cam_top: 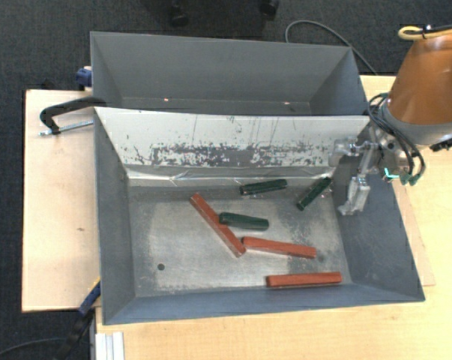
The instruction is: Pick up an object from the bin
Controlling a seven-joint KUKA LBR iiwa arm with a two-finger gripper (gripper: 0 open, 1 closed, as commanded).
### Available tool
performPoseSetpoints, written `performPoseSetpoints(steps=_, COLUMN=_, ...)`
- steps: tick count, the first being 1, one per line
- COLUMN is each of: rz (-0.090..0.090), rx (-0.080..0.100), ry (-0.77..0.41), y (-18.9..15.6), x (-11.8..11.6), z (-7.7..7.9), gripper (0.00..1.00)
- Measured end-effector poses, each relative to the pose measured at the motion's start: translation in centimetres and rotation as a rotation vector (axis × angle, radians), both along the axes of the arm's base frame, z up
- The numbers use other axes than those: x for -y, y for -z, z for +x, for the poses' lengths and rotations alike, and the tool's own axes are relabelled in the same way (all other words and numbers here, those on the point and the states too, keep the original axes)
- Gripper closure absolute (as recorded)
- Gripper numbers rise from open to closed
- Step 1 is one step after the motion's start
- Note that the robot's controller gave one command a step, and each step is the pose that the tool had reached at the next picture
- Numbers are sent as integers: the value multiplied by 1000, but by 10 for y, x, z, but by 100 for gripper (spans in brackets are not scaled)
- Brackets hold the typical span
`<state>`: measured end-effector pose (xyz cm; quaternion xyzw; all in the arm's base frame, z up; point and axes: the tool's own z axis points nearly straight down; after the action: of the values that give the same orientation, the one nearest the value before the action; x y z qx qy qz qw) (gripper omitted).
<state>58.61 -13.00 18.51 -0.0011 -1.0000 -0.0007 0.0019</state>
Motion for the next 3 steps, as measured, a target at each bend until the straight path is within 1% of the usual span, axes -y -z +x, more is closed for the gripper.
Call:
performPoseSetpoints(steps=1, rz=3, rx=-2, ry=-133, y=118, x=-75, z=-47, gripper=0)
performPoseSetpoints(steps=2, rz=3, rx=5, ry=41, y=84, x=-142, z=-65, gripper=0)
performPoseSetpoints(steps=3, rz=-1, rx=3, ry=320, y=85, x=-167, z=-81, gripper=0)
